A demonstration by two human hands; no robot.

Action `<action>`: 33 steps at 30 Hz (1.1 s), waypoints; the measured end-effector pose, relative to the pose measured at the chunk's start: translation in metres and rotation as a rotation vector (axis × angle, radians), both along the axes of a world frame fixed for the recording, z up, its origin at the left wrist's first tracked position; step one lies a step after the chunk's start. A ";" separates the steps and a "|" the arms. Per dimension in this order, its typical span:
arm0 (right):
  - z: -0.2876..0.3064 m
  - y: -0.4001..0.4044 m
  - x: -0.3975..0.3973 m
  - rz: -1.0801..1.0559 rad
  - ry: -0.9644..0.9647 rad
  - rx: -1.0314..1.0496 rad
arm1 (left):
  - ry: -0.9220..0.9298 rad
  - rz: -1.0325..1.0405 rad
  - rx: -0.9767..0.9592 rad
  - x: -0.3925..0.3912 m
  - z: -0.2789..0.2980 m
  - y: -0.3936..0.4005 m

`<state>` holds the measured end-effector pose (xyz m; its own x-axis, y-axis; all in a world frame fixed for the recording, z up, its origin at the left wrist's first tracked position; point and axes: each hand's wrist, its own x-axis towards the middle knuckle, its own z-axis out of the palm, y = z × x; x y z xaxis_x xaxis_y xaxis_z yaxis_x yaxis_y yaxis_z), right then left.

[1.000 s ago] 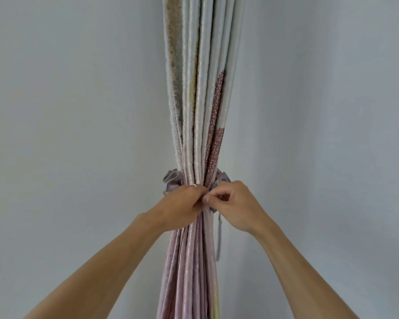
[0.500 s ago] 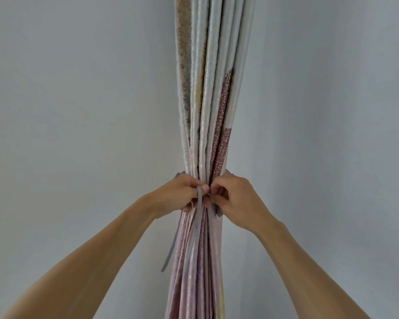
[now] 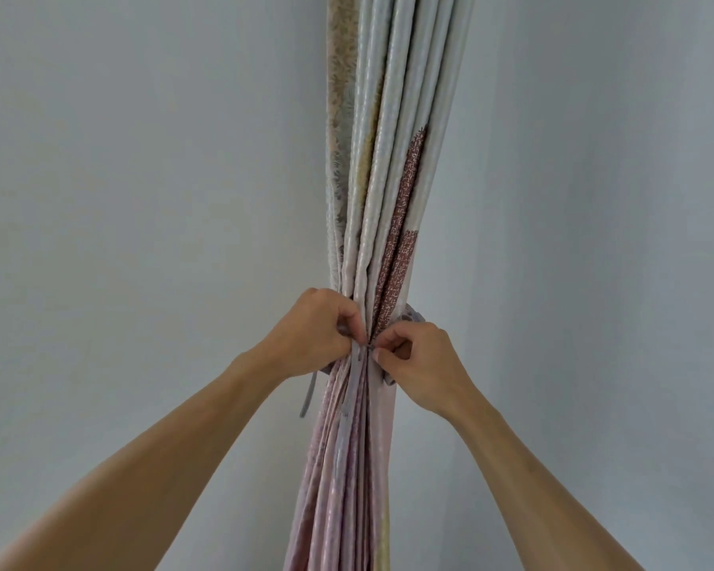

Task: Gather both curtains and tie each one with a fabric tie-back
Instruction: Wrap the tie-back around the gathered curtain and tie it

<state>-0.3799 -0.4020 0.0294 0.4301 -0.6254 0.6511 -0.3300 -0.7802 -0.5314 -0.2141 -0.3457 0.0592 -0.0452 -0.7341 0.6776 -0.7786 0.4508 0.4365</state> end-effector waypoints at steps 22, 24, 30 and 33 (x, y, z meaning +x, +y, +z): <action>0.023 0.003 0.005 -0.019 0.064 0.111 | -0.092 0.050 -0.225 0.029 -0.023 0.001; 0.022 -0.002 0.004 -0.135 0.187 0.038 | -0.200 0.119 -0.221 0.036 -0.024 0.002; 0.014 -0.019 0.000 -0.349 0.288 -0.002 | -0.280 0.219 -0.137 0.043 -0.032 0.004; 0.014 -0.021 0.000 -0.416 0.333 -0.028 | -0.258 0.224 -0.164 0.043 -0.035 0.004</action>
<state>-0.3795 -0.4227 0.0431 0.3357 -0.7715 0.5405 -0.7619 -0.5598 -0.3258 -0.1713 -0.3413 0.0243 -0.0811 -0.6276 0.7743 -0.9407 0.3050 0.1487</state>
